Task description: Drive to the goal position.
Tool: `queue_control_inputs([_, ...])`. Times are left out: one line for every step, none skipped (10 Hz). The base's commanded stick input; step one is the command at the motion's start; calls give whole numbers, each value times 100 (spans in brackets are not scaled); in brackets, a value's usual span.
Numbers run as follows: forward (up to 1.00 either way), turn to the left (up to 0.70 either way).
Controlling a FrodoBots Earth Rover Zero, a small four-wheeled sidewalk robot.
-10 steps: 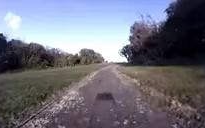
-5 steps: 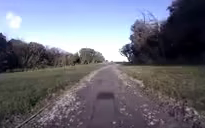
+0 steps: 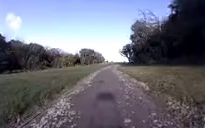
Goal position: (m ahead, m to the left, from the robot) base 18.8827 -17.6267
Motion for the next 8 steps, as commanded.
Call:
queue_control_inputs([50,0])
queue_control_inputs([50,0])
queue_control_inputs([50,0])
queue_control_inputs([50,0])
queue_control_inputs([50,0])
queue_control_inputs([50,0])
queue_control_inputs([50,0])
queue_control_inputs([50,0])
